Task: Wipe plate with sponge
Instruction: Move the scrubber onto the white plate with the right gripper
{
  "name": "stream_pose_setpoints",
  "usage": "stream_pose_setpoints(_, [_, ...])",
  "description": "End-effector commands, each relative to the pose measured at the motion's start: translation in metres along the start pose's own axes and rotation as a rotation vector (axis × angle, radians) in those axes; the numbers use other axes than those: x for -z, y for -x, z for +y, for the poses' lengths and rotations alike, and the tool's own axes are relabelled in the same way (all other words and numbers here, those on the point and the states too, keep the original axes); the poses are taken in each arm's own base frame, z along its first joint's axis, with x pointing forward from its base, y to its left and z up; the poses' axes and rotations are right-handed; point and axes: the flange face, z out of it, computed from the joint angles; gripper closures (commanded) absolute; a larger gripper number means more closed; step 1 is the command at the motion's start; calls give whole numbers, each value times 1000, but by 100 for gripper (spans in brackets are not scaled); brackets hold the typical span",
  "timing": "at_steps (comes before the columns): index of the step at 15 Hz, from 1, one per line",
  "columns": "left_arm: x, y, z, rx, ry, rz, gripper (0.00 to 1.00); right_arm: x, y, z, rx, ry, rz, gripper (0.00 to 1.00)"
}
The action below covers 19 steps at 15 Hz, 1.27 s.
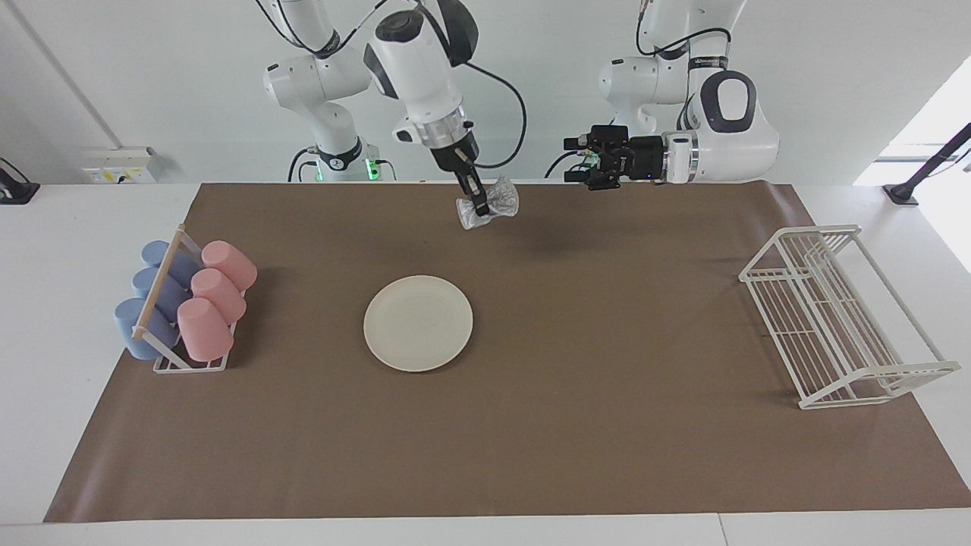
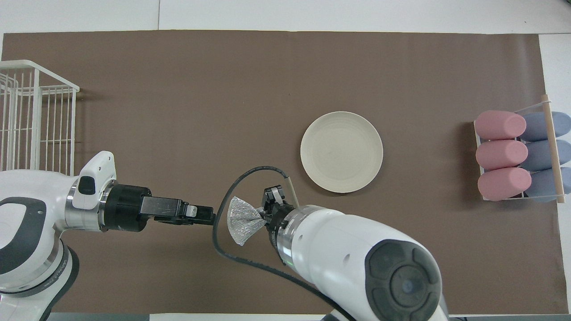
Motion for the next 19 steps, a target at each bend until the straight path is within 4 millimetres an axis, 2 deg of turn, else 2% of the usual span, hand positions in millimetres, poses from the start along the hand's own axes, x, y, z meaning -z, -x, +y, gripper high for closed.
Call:
stream_pose_setpoints(1, [8, 2, 2, 20, -98, 31, 0, -74, -54, -8, 67, -45, 26, 100])
stream_pose_setpoints(3, [14, -2, -2, 24, -180, 52, 0, -108, -84, -2, 93, -72, 46, 100])
stream_pose_setpoints(4, [18, -6, -3, 43, -230, 66, 0, -127, -90, 1, 106, -51, 44, 100])
stream_pose_setpoints(5, [18, -10, -6, 63, -305, 78, 0, -137, -96, 3, 125, -42, 46, 100])
stream_pose_setpoints(7, [23, -14, -13, 59, -417, 111, 0, -140, -121, 6, 131, -30, 55, 100])
stream_pose_setpoints(9, [28, -14, -19, 56, -484, 106, 0, -147, -132, 10, 141, -13, 57, 100])
stream_pose_setpoints(10, [35, -16, -26, 64, -555, 104, 0, -153, -149, 13, 167, -3, 62, 100])
stream_pose_setpoints(12, [44, -22, -27, 68, -671, 150, 0, -155, -197, 21, 244, -17, 92, 100])
stream_pose_setpoints(14, [46, -30, -33, 105, -772, 219, 0, -152, -224, 23, 289, -26, 108, 100])
stream_pose_setpoints(15, [38, -30, -34, 109, -849, 214, 0, -153, -225, 25, 276, -23, 105, 100])
stream_pose_setpoints(17, [25, -29, -37, 96, -1028, 221, 0, -160, -212, 29, 241, -21, 96, 100])
stream_pose_setpoints(19, [24, -30, -39, 130, -1124, 255, 0, -167, -180, 26, 208, -35, 88, 100])
